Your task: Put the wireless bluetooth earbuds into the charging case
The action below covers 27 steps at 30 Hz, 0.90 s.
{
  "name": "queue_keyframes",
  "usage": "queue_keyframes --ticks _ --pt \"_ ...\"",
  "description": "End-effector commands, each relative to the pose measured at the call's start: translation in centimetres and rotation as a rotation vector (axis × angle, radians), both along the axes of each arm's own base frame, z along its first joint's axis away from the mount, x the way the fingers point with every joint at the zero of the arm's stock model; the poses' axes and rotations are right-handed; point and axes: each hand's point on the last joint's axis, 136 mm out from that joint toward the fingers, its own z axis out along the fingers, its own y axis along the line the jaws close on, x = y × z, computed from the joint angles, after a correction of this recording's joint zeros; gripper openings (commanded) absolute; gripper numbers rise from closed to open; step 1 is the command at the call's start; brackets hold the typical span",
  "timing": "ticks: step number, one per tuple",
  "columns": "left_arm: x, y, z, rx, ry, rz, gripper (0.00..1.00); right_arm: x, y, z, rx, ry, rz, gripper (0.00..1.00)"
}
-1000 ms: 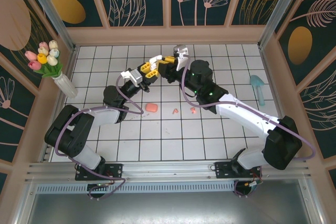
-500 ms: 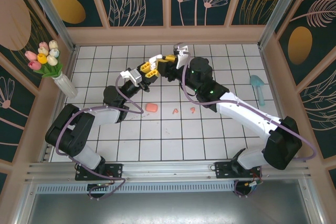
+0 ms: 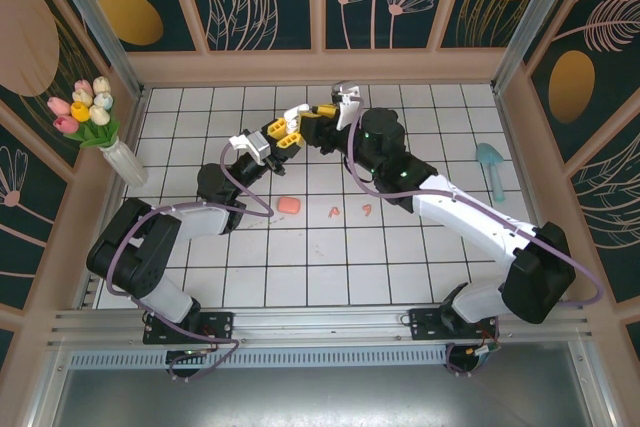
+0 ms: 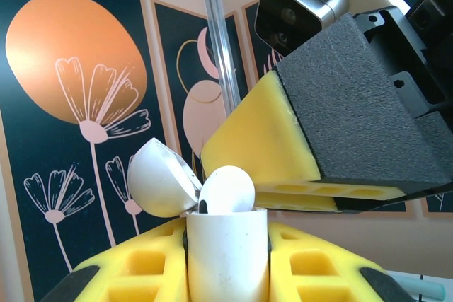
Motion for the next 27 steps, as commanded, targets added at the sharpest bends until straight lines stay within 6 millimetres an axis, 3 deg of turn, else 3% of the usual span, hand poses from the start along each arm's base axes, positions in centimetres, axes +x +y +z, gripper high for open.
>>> queue_keyframes --ticks 1,27 --pt "-0.8 0.3 2.6 -0.062 -0.089 -0.008 0.00 0.4 -0.6 2.2 0.056 -0.021 -0.022 0.44" --pt "-0.6 0.2 2.3 -0.058 -0.075 -0.011 0.00 -0.3 -0.3 4.3 0.127 -0.021 0.040 0.56"
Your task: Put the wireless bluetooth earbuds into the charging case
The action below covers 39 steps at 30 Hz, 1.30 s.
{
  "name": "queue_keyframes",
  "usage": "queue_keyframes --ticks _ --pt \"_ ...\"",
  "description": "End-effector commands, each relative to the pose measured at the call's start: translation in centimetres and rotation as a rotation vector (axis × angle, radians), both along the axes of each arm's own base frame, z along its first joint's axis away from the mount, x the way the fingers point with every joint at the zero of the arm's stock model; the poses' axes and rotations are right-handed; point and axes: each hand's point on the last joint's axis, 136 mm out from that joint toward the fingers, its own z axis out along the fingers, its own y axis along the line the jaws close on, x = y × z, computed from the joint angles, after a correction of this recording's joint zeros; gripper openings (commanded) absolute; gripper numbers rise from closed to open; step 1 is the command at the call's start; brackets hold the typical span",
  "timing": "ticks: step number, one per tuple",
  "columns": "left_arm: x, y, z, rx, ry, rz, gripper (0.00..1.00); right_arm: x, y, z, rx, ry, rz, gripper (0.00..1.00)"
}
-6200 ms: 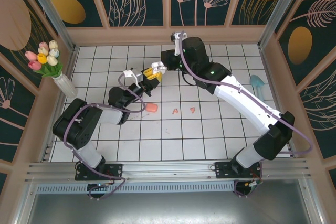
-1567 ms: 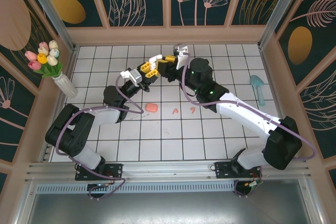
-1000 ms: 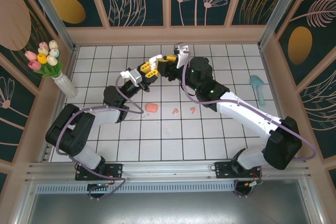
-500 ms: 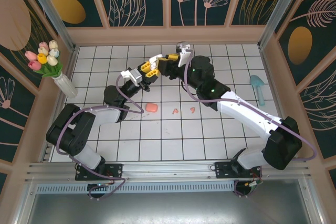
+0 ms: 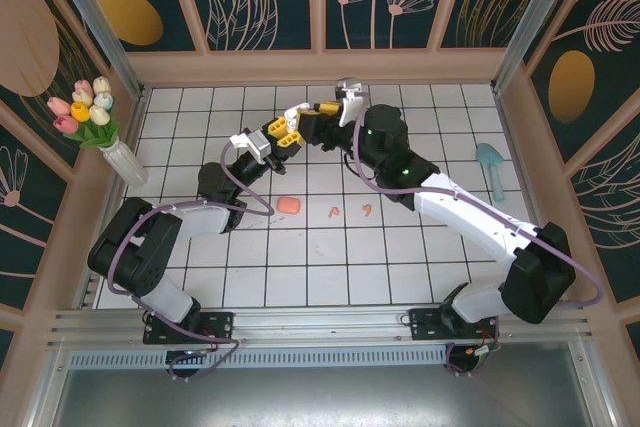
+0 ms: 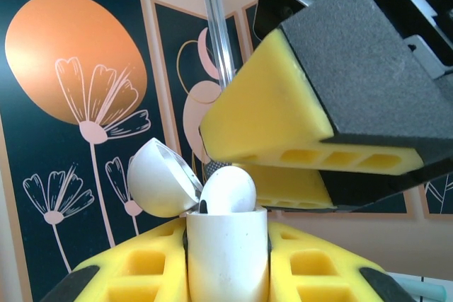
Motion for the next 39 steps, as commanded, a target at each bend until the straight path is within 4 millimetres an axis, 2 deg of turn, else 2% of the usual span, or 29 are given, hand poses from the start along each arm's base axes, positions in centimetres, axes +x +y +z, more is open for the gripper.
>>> queue_keyframes --ticks 1,11,14,16,19,22,25,32,39 --pt "-0.8 0.3 2.2 -0.055 -0.075 -0.010 0.00 -0.2 -0.4 3.5 0.076 -0.054 0.008 0.56" --pt "-0.8 0.3 2.1 -0.055 -0.073 -0.013 0.00 -0.4 -0.8 4.7 0.115 -0.057 0.016 0.57" --pt "-0.8 0.2 1.9 -0.052 -0.067 -0.014 0.00 -0.4 -1.4 5.9 0.145 -0.060 0.011 0.57" --pt "-0.8 0.2 1.8 -0.050 -0.064 -0.016 0.00 -0.1 -2.0 6.7 0.161 -0.047 -0.004 0.57" --pt "-0.9 0.1 1.6 -0.044 -0.060 -0.027 0.00 1.4 -3.1 7.0 0.149 0.007 -0.052 0.57" --pt "-0.9 -0.1 1.3 -0.037 -0.052 -0.039 0.00 3.9 -3.7 6.0 0.080 0.106 -0.093 0.56" --pt "-0.9 -0.4 1.0 -0.026 -0.044 -0.056 0.00 6.0 -3.3 4.4 -0.002 0.201 -0.100 0.53" --pt "-0.9 -1.1 0.1 0.000 -0.015 -0.096 0.00 9.6 -1.0 2.1 -0.157 0.319 -0.084 0.47" --pt "-0.6 -1.2 -0.4 0.006 0.001 -0.099 0.00 10.9 0.3 0.0 -0.221 0.387 -0.052 0.43"
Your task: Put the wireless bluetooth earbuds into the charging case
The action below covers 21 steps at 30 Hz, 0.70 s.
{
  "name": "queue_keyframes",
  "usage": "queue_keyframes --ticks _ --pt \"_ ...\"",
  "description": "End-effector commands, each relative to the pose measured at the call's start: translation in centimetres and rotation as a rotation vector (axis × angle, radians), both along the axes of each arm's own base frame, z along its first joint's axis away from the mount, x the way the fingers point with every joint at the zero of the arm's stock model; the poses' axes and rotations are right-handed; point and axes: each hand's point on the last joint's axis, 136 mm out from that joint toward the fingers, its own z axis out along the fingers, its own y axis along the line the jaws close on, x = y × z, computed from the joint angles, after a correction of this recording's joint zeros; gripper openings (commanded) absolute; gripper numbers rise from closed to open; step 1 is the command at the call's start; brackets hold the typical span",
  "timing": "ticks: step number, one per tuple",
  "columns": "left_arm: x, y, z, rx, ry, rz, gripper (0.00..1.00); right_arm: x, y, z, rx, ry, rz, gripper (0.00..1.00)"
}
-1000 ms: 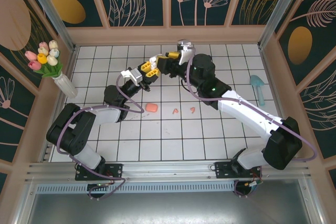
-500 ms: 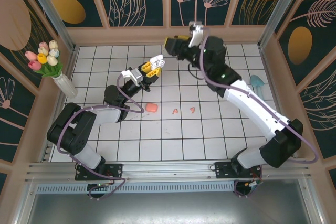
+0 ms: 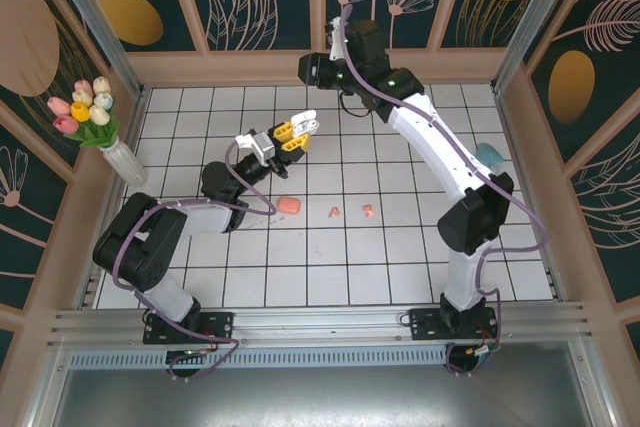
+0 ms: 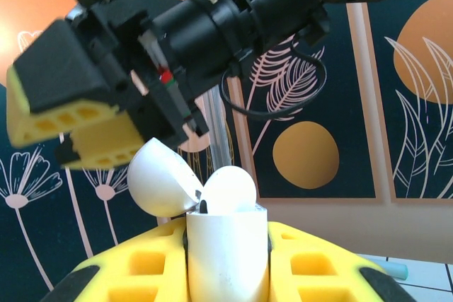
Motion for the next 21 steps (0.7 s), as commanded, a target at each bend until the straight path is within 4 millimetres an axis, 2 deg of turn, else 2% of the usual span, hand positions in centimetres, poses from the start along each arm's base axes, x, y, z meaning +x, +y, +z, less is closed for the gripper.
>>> queue_keyframes --ticks 1,6,9,16,21 --pt "-0.3 -0.2 1.3 -0.027 -0.040 -0.024 0.00 -1.0 -0.1 -0.2 -0.039 0.047 0.049 0.42" --pt "0.3 -0.2 1.2 -0.027 -0.027 -0.003 0.00 -2.6 0.2 -2.3 -0.097 0.095 0.091 0.36" --pt "0.6 -0.3 1.1 -0.027 -0.021 0.004 0.00 -4.0 0.2 -3.0 -0.127 0.099 0.111 0.32" --pt "1.2 -0.4 0.8 -0.034 0.004 0.008 0.00 -6.8 -0.3 -3.2 -0.153 0.096 0.123 0.27" --pt "1.6 -0.5 0.5 -0.041 0.024 0.007 0.00 -7.5 -1.6 -2.7 -0.142 0.078 0.084 0.27"
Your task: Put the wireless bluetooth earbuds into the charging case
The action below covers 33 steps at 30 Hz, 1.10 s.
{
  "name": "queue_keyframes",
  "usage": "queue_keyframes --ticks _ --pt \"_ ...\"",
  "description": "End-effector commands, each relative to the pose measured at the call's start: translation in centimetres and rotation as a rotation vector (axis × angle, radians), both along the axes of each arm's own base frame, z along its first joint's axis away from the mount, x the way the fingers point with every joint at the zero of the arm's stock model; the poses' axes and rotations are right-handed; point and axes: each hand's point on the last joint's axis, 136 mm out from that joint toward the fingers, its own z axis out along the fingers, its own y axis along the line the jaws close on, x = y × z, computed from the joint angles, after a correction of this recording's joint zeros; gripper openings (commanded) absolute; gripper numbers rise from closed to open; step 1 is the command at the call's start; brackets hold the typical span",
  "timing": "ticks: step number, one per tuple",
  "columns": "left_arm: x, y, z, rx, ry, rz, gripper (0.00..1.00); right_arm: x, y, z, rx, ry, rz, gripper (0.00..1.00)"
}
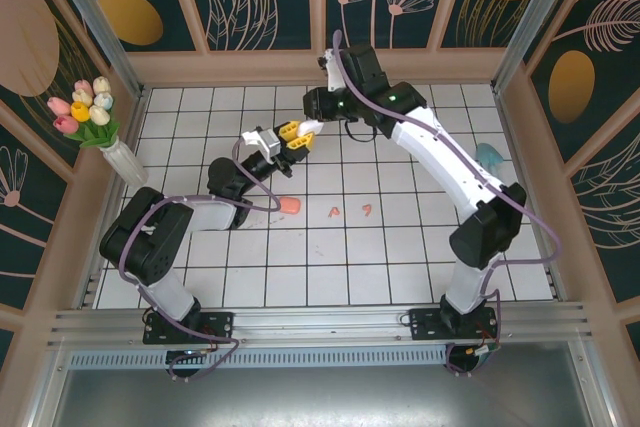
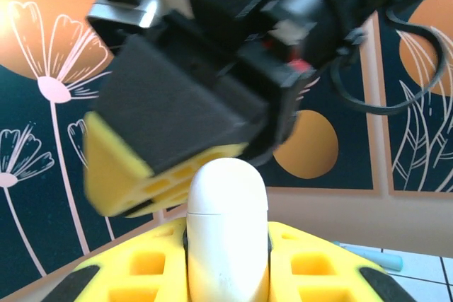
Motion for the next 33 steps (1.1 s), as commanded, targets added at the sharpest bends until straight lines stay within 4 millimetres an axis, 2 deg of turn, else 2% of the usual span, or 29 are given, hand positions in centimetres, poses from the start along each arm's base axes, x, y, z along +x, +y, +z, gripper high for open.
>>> queue_keyframes --ticks 1,4,7,8,10,12,14,18,23,28,33 --pt "0.4 0.4 1.7 -0.053 -0.022 0.010 0.00 -1.1 -1.0 1.6 0.008 -0.045 -0.020 0.28" --pt "0.6 0.3 1.7 -0.057 -0.012 0.010 0.00 -1.0 -1.9 1.7 0.010 -0.059 -0.070 0.30" --pt "1.4 0.2 1.3 -0.054 0.031 0.022 0.00 -0.2 -4.1 2.2 0.036 -0.091 -0.183 0.38" --pt "2.4 -0.1 -0.2 -0.037 0.082 0.031 0.00 0.0 -5.1 2.3 0.053 -0.095 -0.228 0.40" --pt "3.6 -0.3 -1.3 -0.030 0.154 0.046 0.00 0.3 -7.0 1.9 0.090 -0.089 -0.302 0.43" --pt "5.1 -0.6 -3.0 -0.021 0.259 0.064 0.00 0.3 -8.5 0.8 0.128 -0.063 -0.353 0.43" --pt "6.5 -1.2 -5.1 -0.006 0.384 0.063 0.00 0.0 -9.6 -1.2 0.136 -0.029 -0.394 0.43" --pt "8.9 -1.5 -8.8 -0.024 0.629 0.098 0.00 -1.1 -10.5 -5.1 0.149 0.044 -0.448 0.44" --pt "12.6 -2.7 -14.7 0.009 1.008 0.164 0.00 -2.6 -11.0 -9.1 0.162 0.122 -0.485 0.44" --pt "13.8 -3.5 -18.7 -0.040 1.187 0.167 0.00 -3.7 -10.7 -11.1 0.146 0.158 -0.493 0.44" --pt "14.6 -3.9 -22.5 -0.062 1.332 0.187 0.00 -4.4 -10.6 -12.0 0.114 0.166 -0.503 0.45"
